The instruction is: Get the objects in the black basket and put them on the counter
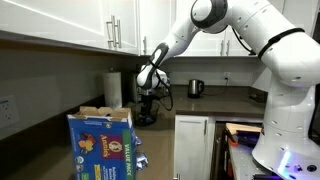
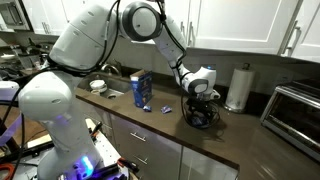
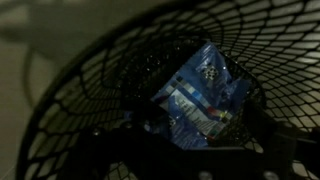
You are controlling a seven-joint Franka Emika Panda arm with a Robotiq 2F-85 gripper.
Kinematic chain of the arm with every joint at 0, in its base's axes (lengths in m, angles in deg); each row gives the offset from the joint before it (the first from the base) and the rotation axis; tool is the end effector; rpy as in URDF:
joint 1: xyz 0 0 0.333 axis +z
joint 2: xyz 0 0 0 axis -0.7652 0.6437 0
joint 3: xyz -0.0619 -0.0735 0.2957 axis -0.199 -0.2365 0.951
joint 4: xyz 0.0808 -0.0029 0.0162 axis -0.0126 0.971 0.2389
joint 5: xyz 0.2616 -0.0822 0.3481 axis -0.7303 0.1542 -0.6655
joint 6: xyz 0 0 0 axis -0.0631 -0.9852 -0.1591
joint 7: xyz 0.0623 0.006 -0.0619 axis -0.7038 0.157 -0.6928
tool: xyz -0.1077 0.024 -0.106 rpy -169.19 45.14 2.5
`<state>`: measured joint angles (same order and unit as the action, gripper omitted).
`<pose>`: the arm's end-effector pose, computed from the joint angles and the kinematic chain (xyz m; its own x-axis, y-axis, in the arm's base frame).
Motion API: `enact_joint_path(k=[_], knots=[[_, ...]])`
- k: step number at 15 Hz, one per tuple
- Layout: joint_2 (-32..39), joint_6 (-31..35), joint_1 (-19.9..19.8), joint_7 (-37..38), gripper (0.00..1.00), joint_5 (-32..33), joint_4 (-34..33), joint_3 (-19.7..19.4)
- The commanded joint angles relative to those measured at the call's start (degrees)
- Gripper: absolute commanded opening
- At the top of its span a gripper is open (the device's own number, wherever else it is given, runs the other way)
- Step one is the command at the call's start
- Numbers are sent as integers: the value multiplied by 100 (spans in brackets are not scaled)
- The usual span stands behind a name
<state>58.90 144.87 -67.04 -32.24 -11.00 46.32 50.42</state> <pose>0.6416 -0.1989 0.0507 0.9870 0.1549 0.0425 0.1561 -0.9874 -0.0259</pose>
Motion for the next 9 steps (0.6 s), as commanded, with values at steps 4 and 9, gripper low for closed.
enact_joint_path(k=[4,9], knots=[[217,49,-310,-170,52,124,-410,239],[111,-37,-230,19,20,170,-335,204]])
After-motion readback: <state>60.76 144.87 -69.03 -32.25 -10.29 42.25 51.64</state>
